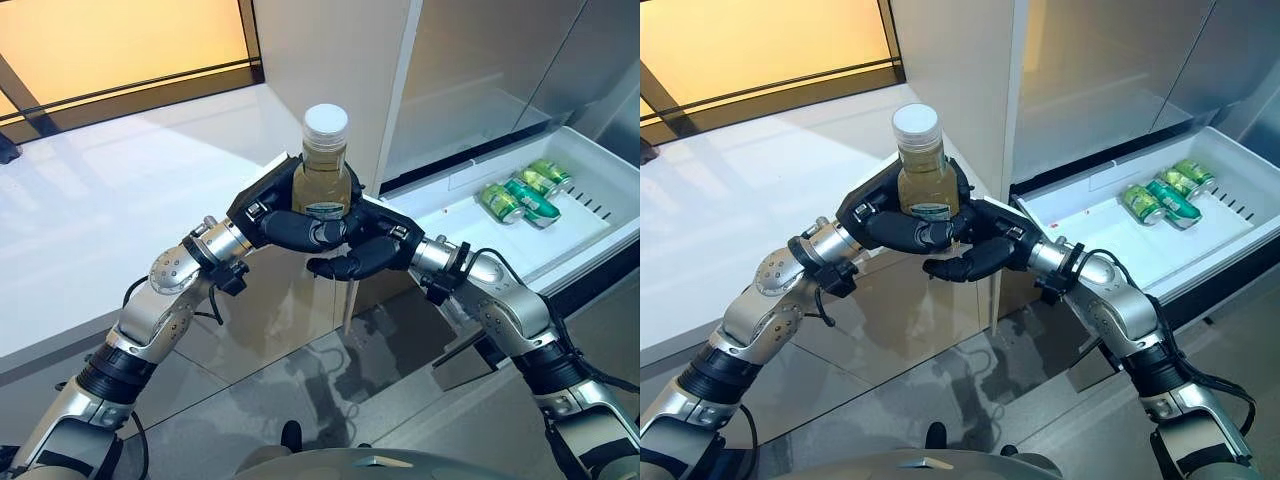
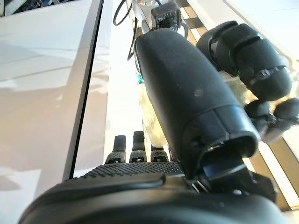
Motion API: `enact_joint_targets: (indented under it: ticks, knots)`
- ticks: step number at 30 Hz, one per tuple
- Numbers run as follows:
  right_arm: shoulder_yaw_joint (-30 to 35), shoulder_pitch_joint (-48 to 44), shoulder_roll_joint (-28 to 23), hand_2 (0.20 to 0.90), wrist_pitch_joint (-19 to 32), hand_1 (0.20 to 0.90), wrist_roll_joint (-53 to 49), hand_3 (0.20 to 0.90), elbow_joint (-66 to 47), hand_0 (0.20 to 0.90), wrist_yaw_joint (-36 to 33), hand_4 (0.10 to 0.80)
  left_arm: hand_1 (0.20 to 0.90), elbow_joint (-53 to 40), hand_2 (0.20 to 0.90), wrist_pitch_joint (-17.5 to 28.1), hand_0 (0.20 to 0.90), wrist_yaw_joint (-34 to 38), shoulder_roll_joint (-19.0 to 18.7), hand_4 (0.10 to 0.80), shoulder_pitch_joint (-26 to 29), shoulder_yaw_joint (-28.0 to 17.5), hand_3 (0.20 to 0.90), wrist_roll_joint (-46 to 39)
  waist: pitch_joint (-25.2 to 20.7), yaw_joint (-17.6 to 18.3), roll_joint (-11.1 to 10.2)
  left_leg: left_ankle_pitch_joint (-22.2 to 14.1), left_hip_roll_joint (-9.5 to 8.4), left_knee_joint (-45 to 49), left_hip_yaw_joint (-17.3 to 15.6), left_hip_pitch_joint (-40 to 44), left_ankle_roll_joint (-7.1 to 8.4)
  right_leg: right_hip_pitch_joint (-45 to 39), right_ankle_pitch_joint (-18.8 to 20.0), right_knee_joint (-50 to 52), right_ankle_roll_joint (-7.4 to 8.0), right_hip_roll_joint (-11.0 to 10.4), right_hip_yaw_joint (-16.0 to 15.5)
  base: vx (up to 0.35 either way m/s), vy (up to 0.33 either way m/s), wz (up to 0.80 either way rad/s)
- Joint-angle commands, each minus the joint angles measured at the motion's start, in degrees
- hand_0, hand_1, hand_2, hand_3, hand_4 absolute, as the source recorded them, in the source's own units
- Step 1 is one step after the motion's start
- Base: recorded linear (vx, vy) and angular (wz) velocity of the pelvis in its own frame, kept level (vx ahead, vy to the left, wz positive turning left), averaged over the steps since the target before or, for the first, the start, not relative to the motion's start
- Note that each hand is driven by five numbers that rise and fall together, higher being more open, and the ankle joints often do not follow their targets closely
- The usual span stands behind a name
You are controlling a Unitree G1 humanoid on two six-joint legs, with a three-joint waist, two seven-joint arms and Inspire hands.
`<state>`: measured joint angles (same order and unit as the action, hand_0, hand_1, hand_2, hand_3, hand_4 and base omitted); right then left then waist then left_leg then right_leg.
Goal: Put drinks into fridge and close the fridge
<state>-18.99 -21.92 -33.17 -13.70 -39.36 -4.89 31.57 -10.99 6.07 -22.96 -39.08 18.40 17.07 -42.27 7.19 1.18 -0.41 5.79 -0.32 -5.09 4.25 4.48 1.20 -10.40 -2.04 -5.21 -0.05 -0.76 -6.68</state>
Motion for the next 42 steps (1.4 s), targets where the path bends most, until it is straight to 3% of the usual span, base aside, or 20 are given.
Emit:
enact_joint_targets:
  ticks: [1,3,4,5,6,7,8,31,32,33,42]
  knots:
    - [0.38,-7.94,0.75,0.900,3.61,0.900,-5.19,0.900,-6.63,0.900,0.21,0.800,0.300,-5.91,0.300,6.69,0.300,0.57,0.50,0.100,13.50,-0.93,0.200,-2.39,-6.36,-0.61,-0.98,-7.62,-2.26,0.40,-0.89,3.64,-1.63,2.78,2.01,1.73,3.77,-1.01,0.92,0.000,0.000,0.00]
    - [0.02,-8.42,0.75,0.900,3.48,0.900,-5.29,0.900,-6.71,0.900,-0.28,0.800,0.300,-5.96,0.300,6.60,0.300,0.50,0.69,0.100,13.57,-0.62,0.200,-2.33,-6.32,-0.64,-0.98,-7.62,-2.24,0.42,-0.95,3.70,-1.60,2.71,2.02,1.74,3.76,-0.99,0.89,0.000,0.000,0.00]
    - [-0.19,-8.71,0.83,0.855,3.34,0.855,-5.45,0.848,-6.80,0.855,-0.35,0.748,0.300,-6.02,0.300,6.46,0.300,0.56,0.63,0.100,13.69,-0.37,0.200,-2.37,-6.31,-0.64,-1.01,-7.63,-2.26,0.43,-0.94,3.71,-1.61,2.68,2.02,1.70,3.73,-0.94,0.96,0.000,0.000,0.00]
    - [-0.41,-9.02,1.00,0.745,3.42,0.745,-5.03,0.719,-6.72,0.745,-0.90,0.619,0.300,-5.71,0.300,6.52,0.300,0.44,0.81,0.100,13.88,-0.19,0.200,-2.46,-6.28,-0.65,-1.00,-7.63,-2.27,0.43,-0.91,3.73,-1.60,2.69,2.05,1.72,3.72,-0.93,0.91,0.000,0.000,0.00]
    - [-0.56,-9.35,0.96,0.707,3.48,0.707,-5.22,0.675,-6.57,0.707,-1.08,0.575,0.300,-5.53,0.300,6.52,0.300,0.39,0.82,0.100,14.00,-0.09,0.200,-2.62,-6.26,-0.65,-1.00,-7.64,-2.26,0.43,-0.92,3.73,-1.59,2.68,2.05,1.71,3.73,-0.95,0.88,0.000,0.000,0.00]
    - [-0.76,-9.71,0.93,0.547,3.69,0.547,-5.58,0.488,-6.47,0.547,-1.22,0.388,0.300,-5.53,0.300,6.36,0.300,0.54,0.88,0.100,14.18,0.13,0.200,-2.67,-6.27,-0.61,-0.98,-7.67,-2.26,0.43,-0.96,3.78,-1.60,2.64,2.02,1.70,3.72,-0.95,0.88,0.000,0.000,0.00]
    - [-0.82,-9.98,1.23,0.300,3.83,0.300,-5.35,0.200,-6.39,0.300,-1.80,0.100,0.300,-5.47,0.300,6.21,0.300,0.56,1.06,0.100,14.32,0.30,0.200,-2.73,-6.26,-0.60,-0.96,-7.72,-2.24,0.42,-0.94,3.88,-1.60,2.61,2.03,1.73,3.72,-0.92,0.91,0.000,0.000,0.00]
    - [-0.47,-11.01,2.23,0.300,4.75,0.300,-5.65,0.200,-6.34,0.300,-3.06,0.100,0.300,-5.64,0.300,4.25,0.300,-0.82,1.89,0.100,13.94,0.78,0.200,-3.11,-6.44,-0.69,-0.80,-7.63,-2.18,0.50,-1.07,3.78,-1.63,2.61,2.12,1.67,3.70,-0.86,0.85,0.000,0.000,0.00]
    - [-0.48,-11.06,2.09,0.300,4.68,0.300,-5.89,0.200,-6.54,0.300,-3.34,0.100,0.728,-5.67,0.728,4.04,0.728,-0.80,1.76,0.600,13.92,0.77,0.700,-3.12,-6.47,-0.69,-0.79,-7.61,-2.19,0.48,-1.05,3.77,-1.61,2.60,2.14,1.63,3.69,-0.83,0.91,0.000,0.000,0.00]
    - [-0.53,-11.14,2.11,0.300,4.71,0.300,-5.84,0.200,-6.50,0.300,-3.43,0.100,0.900,-5.70,0.900,3.90,0.900,-0.71,1.68,0.800,13.98,0.79,0.900,-2.93,-6.46,-0.67,-0.78,-7.60,-2.18,0.46,-1.02,3.79,-1.60,2.64,2.13,1.69,3.69,-0.82,0.94,0.000,0.000,0.00]
    - [-0.11,-11.44,1.86,0.300,4.99,0.300,-5.96,0.200,-5.96,0.300,-4.06,0.100,0.900,-5.06,0.900,3.37,0.900,0.66,1.14,0.800,14.03,0.12,0.900,-2.53,-6.41,-0.77,-0.73,-7.55,-2.21,0.43,-1.01,3.78,-1.64,2.55,2.19,1.53,3.66,-0.78,0.84,0.000,0.000,0.00]
